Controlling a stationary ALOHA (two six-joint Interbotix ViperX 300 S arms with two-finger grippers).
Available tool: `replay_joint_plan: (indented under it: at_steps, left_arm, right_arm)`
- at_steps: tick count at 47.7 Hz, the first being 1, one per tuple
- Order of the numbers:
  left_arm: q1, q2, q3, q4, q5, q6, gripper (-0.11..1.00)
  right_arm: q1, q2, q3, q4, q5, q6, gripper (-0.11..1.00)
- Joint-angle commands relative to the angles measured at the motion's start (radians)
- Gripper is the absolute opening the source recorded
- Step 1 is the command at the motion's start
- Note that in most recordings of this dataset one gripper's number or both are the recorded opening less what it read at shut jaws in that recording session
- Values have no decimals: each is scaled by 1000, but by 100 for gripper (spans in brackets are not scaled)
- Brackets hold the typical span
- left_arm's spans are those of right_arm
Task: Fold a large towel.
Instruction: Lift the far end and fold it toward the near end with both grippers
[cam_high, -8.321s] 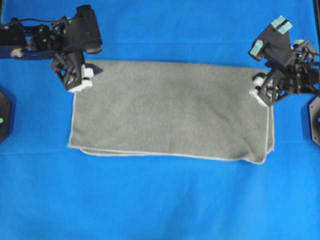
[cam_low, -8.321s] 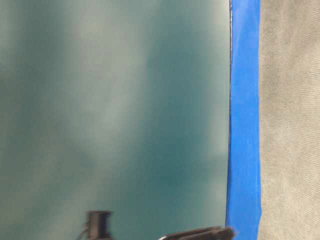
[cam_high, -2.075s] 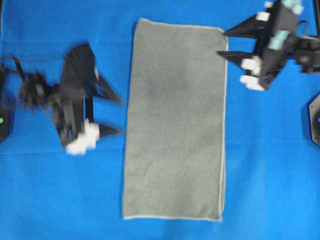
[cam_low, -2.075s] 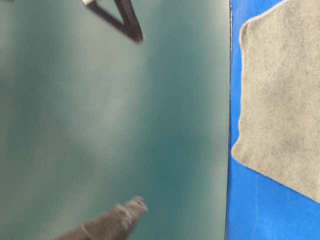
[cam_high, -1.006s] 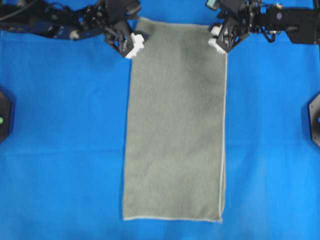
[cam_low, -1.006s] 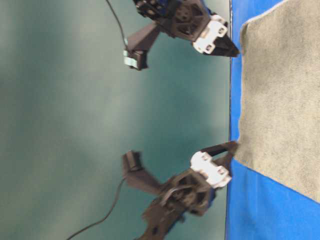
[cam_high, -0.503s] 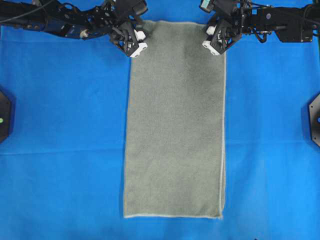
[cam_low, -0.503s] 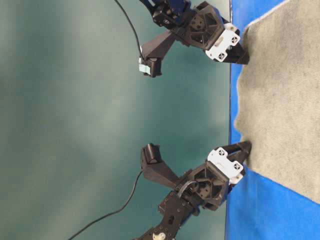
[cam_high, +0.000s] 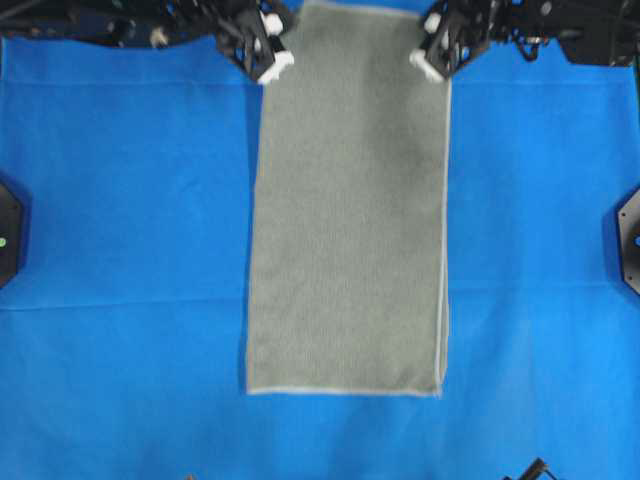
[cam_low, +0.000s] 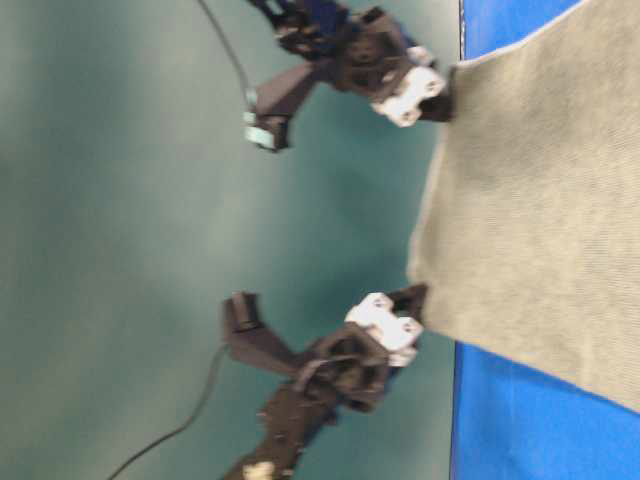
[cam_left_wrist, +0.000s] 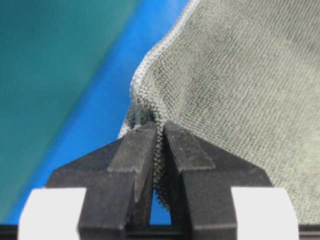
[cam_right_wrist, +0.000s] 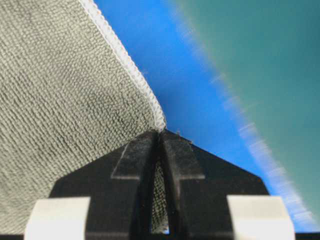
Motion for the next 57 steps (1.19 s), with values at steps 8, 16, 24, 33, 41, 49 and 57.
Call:
replay_joint_plan:
  at_steps: [8,16,24,33,41,49,57]
  left_arm:
    - [-11,-202,14,-2,55,18,3]
    - [-69,-316,109,-2,49,18,3]
    - [-184,-382,227,-2,32,17,3]
    - [-347,-428,310,-2,17,-3,3]
    - [-509,-426,342,-3,26,-21,3]
    - [-666,-367,356,-11,25,-32,3]
    - [-775,-275,342,-12,18,-78,3]
  right_arm:
    - [20,-206,-9,-11,61,3,4]
    - [110,-347,67,-11,106,3,4]
    - [268,-456,178,-5,176,5,4]
    - [483,-534,250,83,265,6,4]
    - [661,-534,259,227,308,11,4]
    - [799,-491,255,337,314,17,4]
    - [884,-426,239,431,310,17,4]
